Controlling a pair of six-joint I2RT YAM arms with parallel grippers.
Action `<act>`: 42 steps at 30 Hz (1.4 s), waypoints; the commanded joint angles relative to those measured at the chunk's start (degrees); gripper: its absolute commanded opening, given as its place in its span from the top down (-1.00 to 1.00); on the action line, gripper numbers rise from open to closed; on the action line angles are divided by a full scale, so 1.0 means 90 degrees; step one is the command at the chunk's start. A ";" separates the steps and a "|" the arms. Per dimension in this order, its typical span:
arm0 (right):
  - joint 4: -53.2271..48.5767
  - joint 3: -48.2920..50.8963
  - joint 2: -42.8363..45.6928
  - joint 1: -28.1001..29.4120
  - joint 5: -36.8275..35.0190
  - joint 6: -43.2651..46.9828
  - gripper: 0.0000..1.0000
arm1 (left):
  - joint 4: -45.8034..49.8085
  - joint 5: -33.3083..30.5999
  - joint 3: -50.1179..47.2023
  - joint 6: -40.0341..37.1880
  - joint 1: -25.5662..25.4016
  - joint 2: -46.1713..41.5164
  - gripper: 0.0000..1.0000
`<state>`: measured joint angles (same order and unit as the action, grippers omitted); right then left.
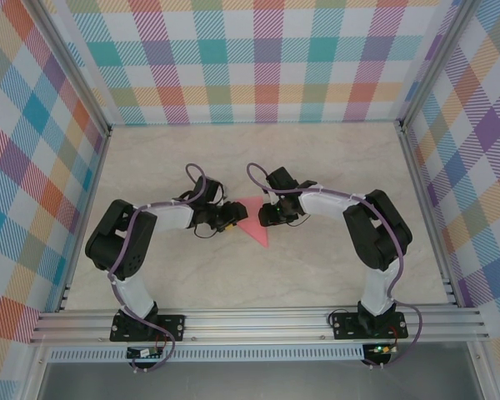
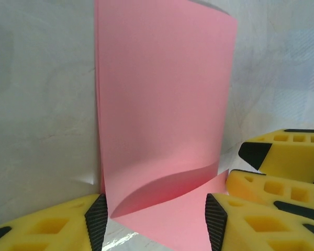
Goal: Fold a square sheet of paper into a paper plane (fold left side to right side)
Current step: Fourth fold the wing at the center of the table.
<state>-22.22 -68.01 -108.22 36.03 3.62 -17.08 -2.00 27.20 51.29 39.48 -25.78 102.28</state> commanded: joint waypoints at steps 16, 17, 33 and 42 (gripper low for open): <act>0.0381 0.0407 0.0775 -0.0054 -0.0377 0.0238 -0.01 | -0.0193 0.0098 0.0136 0.0081 -0.0065 -0.0225 0.59; 0.0479 0.0531 0.0942 -0.0058 -0.0427 0.0288 -0.05 | -0.0185 0.0086 0.0130 0.0091 -0.0065 -0.0259 0.60; 0.1515 0.1768 0.2054 0.1201 -0.0730 0.0439 -0.06 | -0.0005 0.0025 0.0261 0.0221 -0.0140 -0.0349 0.61; 0.1560 0.1213 0.1069 0.1428 -0.1105 0.0392 0.06 | 0.0111 -0.0083 0.0332 0.0291 -0.0143 -0.0355 0.58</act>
<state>-9.91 -54.59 -97.56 48.45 -4.14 -13.02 -2.96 27.31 52.69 41.19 -26.59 100.53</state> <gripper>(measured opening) 0.472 0.207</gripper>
